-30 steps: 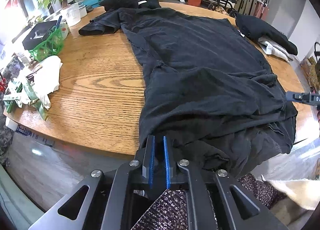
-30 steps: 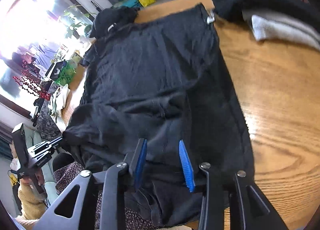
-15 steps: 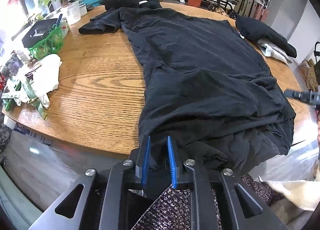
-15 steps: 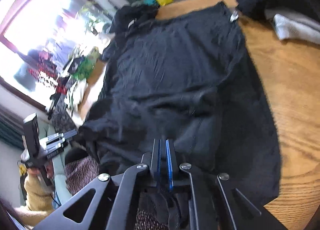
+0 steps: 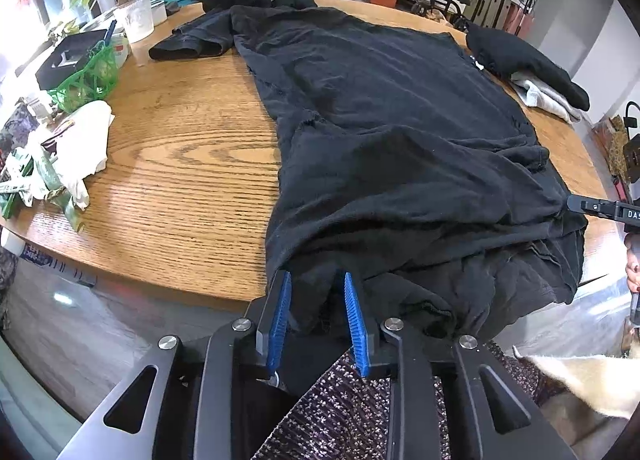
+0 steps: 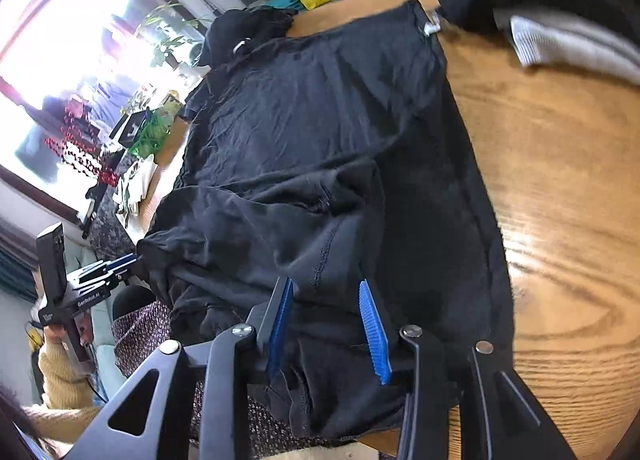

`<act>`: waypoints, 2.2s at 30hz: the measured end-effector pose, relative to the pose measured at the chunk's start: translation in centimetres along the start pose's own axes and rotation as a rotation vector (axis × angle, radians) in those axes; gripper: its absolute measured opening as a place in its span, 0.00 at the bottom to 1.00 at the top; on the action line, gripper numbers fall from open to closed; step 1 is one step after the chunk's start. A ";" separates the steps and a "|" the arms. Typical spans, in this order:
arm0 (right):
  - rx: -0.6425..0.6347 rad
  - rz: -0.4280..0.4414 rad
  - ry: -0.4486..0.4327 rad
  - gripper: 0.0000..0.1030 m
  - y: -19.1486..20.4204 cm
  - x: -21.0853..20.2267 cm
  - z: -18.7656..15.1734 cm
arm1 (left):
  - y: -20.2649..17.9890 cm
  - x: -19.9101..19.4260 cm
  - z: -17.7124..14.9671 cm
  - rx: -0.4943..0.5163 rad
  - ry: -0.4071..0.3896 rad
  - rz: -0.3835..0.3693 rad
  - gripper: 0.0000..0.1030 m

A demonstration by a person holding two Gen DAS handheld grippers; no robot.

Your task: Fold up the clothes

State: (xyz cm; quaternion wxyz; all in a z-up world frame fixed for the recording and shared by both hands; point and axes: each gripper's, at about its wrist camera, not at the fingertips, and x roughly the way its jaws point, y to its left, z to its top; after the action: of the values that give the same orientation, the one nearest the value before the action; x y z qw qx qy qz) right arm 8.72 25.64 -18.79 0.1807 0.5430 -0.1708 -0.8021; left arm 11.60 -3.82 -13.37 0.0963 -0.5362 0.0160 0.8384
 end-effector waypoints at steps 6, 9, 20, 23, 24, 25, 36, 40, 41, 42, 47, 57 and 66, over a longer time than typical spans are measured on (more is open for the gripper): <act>-0.033 -0.017 0.022 0.33 0.5 1.3 0.0 | 0.1 0.2 0.1 -0.007 0.014 0.019 0.32; -0.029 -0.011 -0.007 0.17 1.0 1.2 0.4 | 0.1 0.4 0.0 -0.008 0.026 0.022 0.38; 0.020 0.140 -0.243 0.07 2.1 -6.2 3.8 | 0.3 -0.3 0.7 -0.022 -0.004 0.008 0.49; 0.006 0.158 -0.311 0.07 2.6 -9.1 4.6 | -0.5 0.3 1.0 0.005 0.002 -0.002 0.49; -0.004 0.148 -0.329 0.07 2.8 -9.8 4.8 | -0.8 0.5 1.2 0.014 0.004 -0.007 0.49; -0.009 0.134 -0.344 0.07 2.9 -10.3 5.0 | -1.1 0.6 1.3 0.025 0.003 -0.009 0.49; 0.009 0.067 -0.337 0.07 2.6 -9.6 6.8 | -3.0 2.2 2.5 0.065 0.014 0.030 0.11; 0.038 0.077 -0.335 0.07 1.7 -9.1 7.3 | -2.1 2.2 2.6 0.031 0.034 0.013 0.08; 0.042 0.081 -0.337 0.07 1.7 -9.1 7.5 | -1.8 2.0 2.7 0.022 0.028 0.006 0.08; 0.044 0.089 -0.341 0.07 1.6 -9.1 7.8 | -1.5 1.6 2.9 0.011 0.014 0.002 0.08; -0.008 0.122 -0.398 0.07 3.4 -10.9 9.2 | 0.5 -1.7 3.4 -0.060 -0.072 -0.044 0.08; 0.133 -0.010 -0.244 0.07 -0.9 -6.4 6.4 | -0.1 2.2 1.3 -0.014 0.044 0.017 0.08; 0.193 -0.011 -0.193 0.43 -3.7 -4.2 4.6 | 0.6 1.3 1.5 -0.060 0.058 -0.043 0.14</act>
State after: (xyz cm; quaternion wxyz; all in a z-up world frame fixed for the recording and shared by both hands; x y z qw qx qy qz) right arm 5.53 31.26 -15.49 0.1059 0.4792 -0.2607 -0.8314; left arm 9.62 -4.03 -13.98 0.0977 -0.5632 -0.0177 0.8203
